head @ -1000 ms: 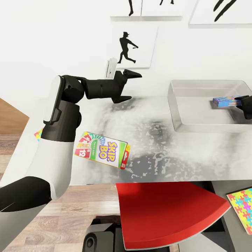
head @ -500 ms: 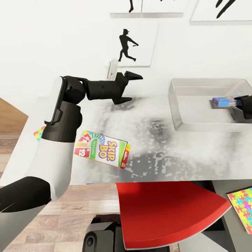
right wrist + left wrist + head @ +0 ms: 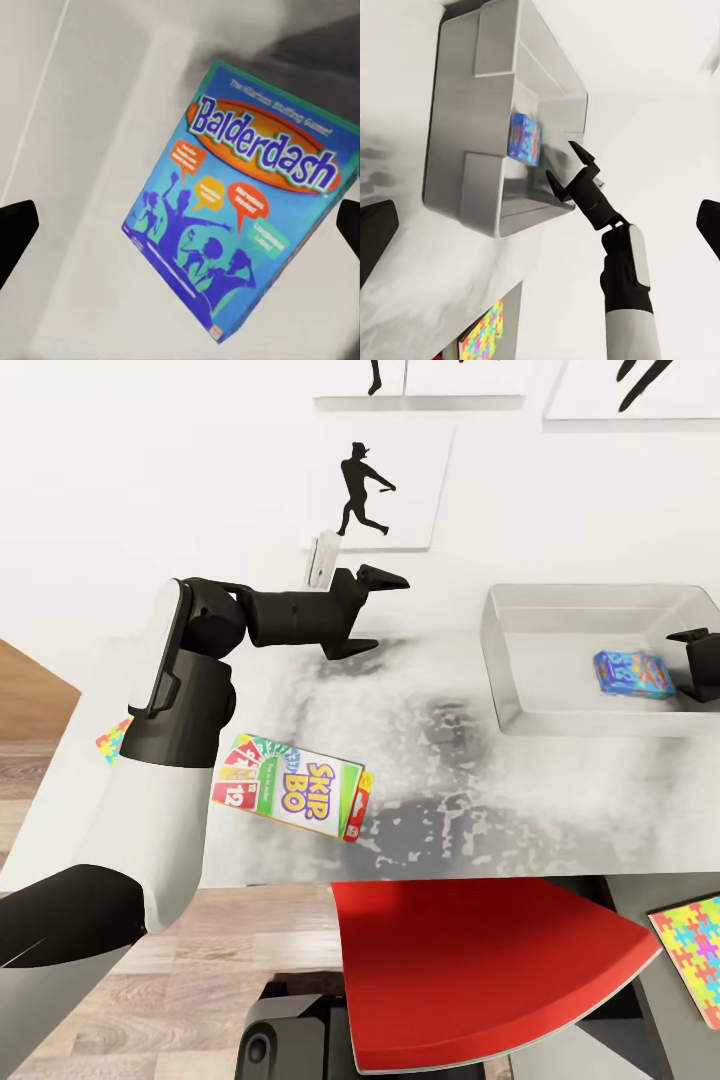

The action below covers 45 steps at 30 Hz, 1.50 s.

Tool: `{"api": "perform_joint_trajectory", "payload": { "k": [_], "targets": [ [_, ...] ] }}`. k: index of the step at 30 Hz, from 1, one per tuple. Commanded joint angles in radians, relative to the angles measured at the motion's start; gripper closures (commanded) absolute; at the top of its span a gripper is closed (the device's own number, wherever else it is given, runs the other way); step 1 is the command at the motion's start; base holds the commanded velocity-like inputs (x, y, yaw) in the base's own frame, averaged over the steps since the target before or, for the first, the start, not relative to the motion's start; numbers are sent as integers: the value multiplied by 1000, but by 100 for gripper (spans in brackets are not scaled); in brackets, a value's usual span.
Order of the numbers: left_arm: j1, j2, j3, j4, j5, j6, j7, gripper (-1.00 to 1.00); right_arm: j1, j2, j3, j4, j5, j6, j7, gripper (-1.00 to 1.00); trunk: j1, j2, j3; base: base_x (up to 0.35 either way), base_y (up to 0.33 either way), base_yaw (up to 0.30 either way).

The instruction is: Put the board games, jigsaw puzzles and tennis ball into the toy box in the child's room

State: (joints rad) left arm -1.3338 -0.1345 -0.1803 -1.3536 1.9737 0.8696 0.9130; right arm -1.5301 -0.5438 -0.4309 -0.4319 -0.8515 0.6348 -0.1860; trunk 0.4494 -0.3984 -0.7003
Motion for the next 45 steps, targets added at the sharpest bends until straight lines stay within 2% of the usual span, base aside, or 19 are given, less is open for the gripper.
{"api": "perform_joint_trajectory", "payload": {
  "k": [1, 22, 27, 28, 29, 31, 34, 36, 37, 40, 41, 42, 43, 45],
  "targets": [
    [-1, 0, 1, 0, 9, 1, 10, -100, -1, 0, -3, -1, -11, 3, -9, -100, 1, -2, -1, 0, 0, 0],
    [-1, 0, 1, -1, 8, 1, 10, -100, -3, -2, -4, -4, -9, 3, -10, -100, 1, -2, -1, 0, 0, 0],
    [0, 0, 1, -1, 8, 1, 10, -100, -6, -2, -4, -33, -9, 4, -8, -100, 1, -2, -1, 0, 0, 0],
    [1, 0, 1, -1, 8, 1, 10, -100, 0, -1, 2, -139, -10, 18, -3, -100, 1, -2, -1, 0, 0, 0],
    [1, 0, 1, -1, 8, 1, 10, -100, 0, -1, 2, -139, -10, 18, -3, -100, 1, -2, -1, 0, 0, 0],
    [2, 0, 1, 0, 8, 1, 10, -100, 8, 0, 4, -231, -10, 46, -1, -100, 1, -2, -1, 0, 0, 0],
    [2, 1, 1, 0, 8, 1, 10, -100, 18, 0, 5, -282, -10, 71, -1, -100, 1, -2, -1, 0, 0, 0],
    [2, 1, 1, 0, 8, 1, 10, -100, 54, 0, 3, -392, -10, 138, 0, -100, 1, -2, -1, 0, 0, 0],
    [2, 1, 1, 0, 8, 1, 10, -100, 54, 0, 3, -392, -10, 138, 0, -100, 1, -2, -1, 0, 0, 0],
    [6, 1, 1, -5, 4, 0, 10, -100, 129, -1, 0, -559, -12, 247, 2, -100, 1, -2, -1, 0, 0, 0],
    [6, 1, 1, -5, 4, 0, 10, -100, 129, -1, 0, -559, -12, 247, 2, -100, 1, -2, -1, 0, 0, 0],
    [12, 1, 1, -10, 2, -1, 8, -100, 179, -2, -2, -660, -19, 302, 8, -100, 1, -2, -1, 0, 0, 0],
    [12, 1, 1, -10, 2, -1, 8, -100, 179, -2, -2, -660, -19, 302, 8, -100, 1, -2, -1, 0, 0, 0],
    [20, 1, 1, -18, 0, -1, 5, -100, 224, -2, -3, -745, -32, 339, 15, -100, 1, -2, -1, 0, 0, 0]
  ]
}}
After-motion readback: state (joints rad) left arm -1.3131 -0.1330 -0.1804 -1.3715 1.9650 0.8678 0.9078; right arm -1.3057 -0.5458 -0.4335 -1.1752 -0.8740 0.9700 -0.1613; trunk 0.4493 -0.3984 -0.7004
